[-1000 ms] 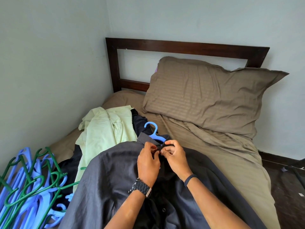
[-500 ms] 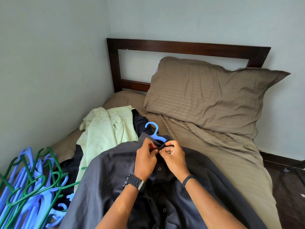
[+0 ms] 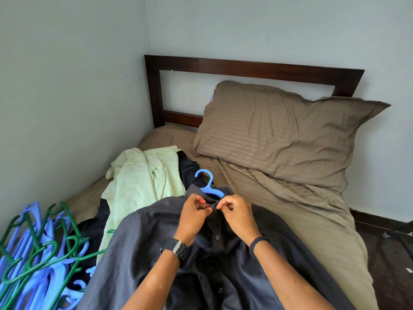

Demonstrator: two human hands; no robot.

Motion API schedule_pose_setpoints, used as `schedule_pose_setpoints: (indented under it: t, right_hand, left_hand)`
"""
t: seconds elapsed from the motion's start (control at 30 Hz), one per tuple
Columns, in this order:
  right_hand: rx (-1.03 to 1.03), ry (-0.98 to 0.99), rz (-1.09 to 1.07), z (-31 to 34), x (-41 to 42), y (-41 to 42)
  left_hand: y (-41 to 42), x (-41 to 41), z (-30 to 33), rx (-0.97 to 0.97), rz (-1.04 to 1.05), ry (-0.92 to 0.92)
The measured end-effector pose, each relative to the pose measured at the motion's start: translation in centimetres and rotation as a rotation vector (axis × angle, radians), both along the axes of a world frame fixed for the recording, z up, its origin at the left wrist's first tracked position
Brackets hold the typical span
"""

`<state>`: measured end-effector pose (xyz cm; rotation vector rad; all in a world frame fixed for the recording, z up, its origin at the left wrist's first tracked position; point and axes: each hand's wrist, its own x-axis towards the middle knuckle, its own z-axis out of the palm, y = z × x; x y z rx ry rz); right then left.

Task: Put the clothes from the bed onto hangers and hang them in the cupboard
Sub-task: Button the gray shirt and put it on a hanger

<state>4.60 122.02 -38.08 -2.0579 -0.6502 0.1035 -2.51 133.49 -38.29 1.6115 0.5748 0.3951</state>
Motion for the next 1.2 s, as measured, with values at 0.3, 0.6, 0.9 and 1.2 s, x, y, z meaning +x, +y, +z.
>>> schedule_pose_setpoints:
  t: [0.3, 0.6, 0.9, 1.2]
  right_hand:
    - [-0.243, -0.281, -0.113, 1.6, 3.0, 0.8]
    - [-0.586, 0.195, 0.089, 1.1, 5.1, 1.0]
    - [-0.614, 0.16, 0.105, 2.9, 4.6, -1.9]
    - [-0.301, -0.001, -0.039, 13.0, 4.4, -8.6]
  left_hand:
    - [1.3, 0.9, 3.3, 0.824, 0.304, -0.031]
    - [4.4, 4.9, 3.4, 1.078, -0.24, 0.705]
    - [2.5, 6.0, 6.4, 1.087, -0.366, 0.683]
    - [-2.1, 5.4, 17.3, 1.103, -0.424, 0.129]
